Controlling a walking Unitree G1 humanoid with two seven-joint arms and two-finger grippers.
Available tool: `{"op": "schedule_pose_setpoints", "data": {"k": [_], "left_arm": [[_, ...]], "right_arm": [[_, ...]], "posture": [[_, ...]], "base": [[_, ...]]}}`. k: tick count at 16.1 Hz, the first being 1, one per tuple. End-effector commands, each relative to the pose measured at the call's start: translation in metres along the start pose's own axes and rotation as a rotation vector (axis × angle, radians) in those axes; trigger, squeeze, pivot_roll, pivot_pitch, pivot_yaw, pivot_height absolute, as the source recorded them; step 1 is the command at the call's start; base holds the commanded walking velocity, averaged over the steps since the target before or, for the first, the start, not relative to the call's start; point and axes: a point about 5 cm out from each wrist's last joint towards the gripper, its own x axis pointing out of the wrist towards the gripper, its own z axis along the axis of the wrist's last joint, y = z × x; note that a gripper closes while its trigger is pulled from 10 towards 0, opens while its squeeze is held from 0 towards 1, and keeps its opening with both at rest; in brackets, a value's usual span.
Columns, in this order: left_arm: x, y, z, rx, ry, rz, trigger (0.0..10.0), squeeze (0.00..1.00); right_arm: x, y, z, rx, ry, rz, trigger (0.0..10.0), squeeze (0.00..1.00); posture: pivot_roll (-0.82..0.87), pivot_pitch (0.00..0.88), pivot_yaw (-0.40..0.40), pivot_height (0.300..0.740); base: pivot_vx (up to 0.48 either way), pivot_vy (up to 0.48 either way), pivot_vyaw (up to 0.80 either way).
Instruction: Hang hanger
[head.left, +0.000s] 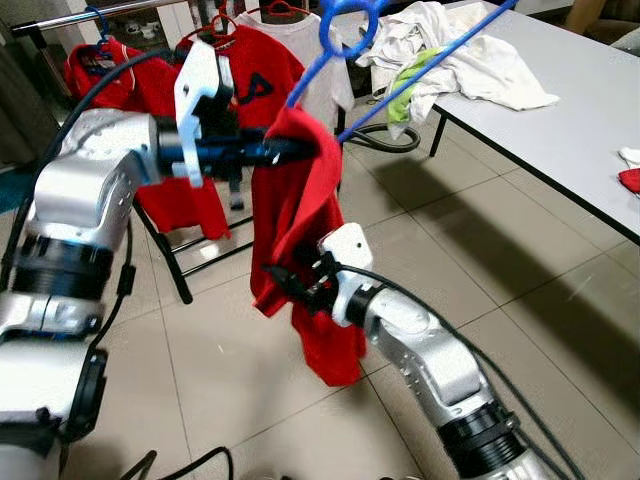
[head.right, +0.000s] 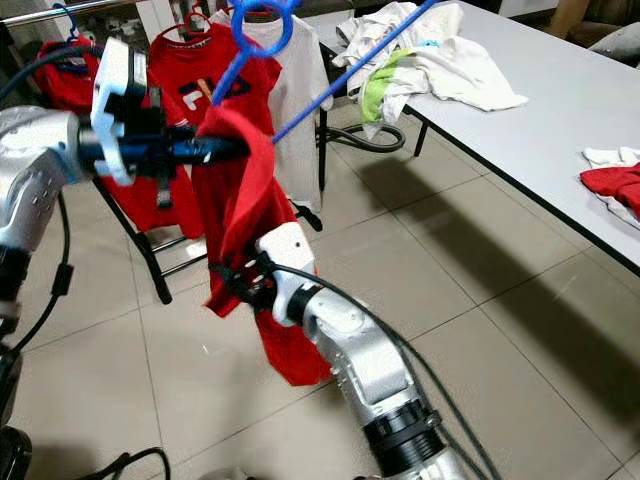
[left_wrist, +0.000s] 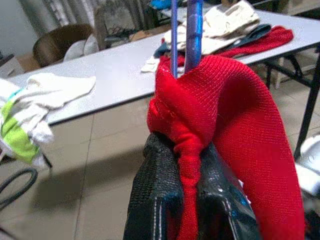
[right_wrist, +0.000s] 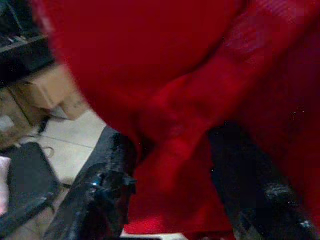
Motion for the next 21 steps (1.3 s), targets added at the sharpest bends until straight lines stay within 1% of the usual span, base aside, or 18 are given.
{"op": "schedule_pose_setpoints", "data": {"k": [1,4,7,8,10,11,14,15,17,18,19,20,21], "left_arm": [[-0.007,0.003,0.008,0.030,0.003,0.045,0.0,0.00],[-0.010,0.006,0.002,0.026,0.037,0.104,0.0,0.00],[-0.010,0.007,0.002,0.021,0.034,0.139,0.0,0.00],[-0.010,0.009,0.002,0.018,0.038,0.166,0.0,0.00],[-0.016,0.017,0.001,0.022,0.048,0.244,0.0,0.00],[-0.018,0.019,0.005,0.011,0.026,0.261,0.0,0.00],[-0.018,0.020,0.016,-0.009,-0.025,0.250,0.0,0.00],[-0.018,0.020,0.018,-0.015,-0.035,0.245,0.0,0.00],[-0.019,0.019,0.021,-0.023,-0.054,0.242,0.0,0.00],[-0.019,0.020,0.021,-0.023,-0.055,0.251,0.0,0.00],[-0.020,0.021,0.021,-0.022,-0.053,0.260,0.0,0.00],[-0.020,0.022,0.020,-0.023,-0.053,0.265,0.0,0.00],[-0.020,0.022,0.021,-0.025,-0.055,0.266,0.0,0.00]], "right_arm": [[0.000,-0.006,0.008,-0.022,-0.027,-0.023,0.0,0.00],[-0.003,-0.005,0.012,-0.047,-0.028,-0.011,0.0,0.00],[-0.003,-0.004,0.009,-0.069,-0.007,0.002,0.0,0.00],[-0.004,-0.004,0.008,-0.087,0.002,0.008,0.0,0.00],[-0.009,-0.002,0.004,-0.115,0.024,0.032,0.0,0.00],[-0.012,-0.001,-0.001,-0.129,0.045,0.044,0.0,0.00],[-0.020,-0.005,-0.020,-0.195,0.128,0.029,0.0,0.00],[-0.020,-0.006,-0.023,-0.187,0.135,0.023,0.0,0.00],[-0.021,-0.011,-0.027,-0.228,0.159,-0.009,0.0,0.00],[-0.021,-0.012,-0.026,-0.236,0.149,-0.018,0.0,0.00],[-0.021,-0.014,-0.024,-0.249,0.142,-0.038,9.0,0.00],[-0.022,-0.017,-0.026,-0.257,0.152,-0.059,10.0,0.00],[-0.023,-0.018,-0.028,-0.254,0.158,-0.070,10.0,0.00]], "posture": [[0.08,0.011,0.044,0.740],[0.08,0.007,0.042,0.740],[0.08,0.001,0.041,0.740],[0.08,0.000,0.041,0.740],[0.08,0.000,0.040,0.740],[0.08,0.000,0.040,0.740],[0.09,0.000,0.038,0.740],[0.09,0.000,0.039,0.740],[0.09,0.000,0.038,0.740],[0.09,0.000,0.037,0.740],[0.08,0.000,0.038,0.740],[0.08,0.000,0.038,0.740],[0.08,0.000,0.039,0.740]], "base": [[0.000,0.000,0.00],[0.000,0.000,0.00],[0.000,0.000,0.00],[0.000,0.000,0.00],[0.000,0.000,0.00],[0.000,0.000,0.00],[0.000,0.000,0.00],[0.000,0.000,0.00],[0.000,0.000,0.00],[0.000,0.000,0.00],[0.000,0.000,0.00],[0.000,0.000,0.00],[0.000,0.000,0.00]]}}
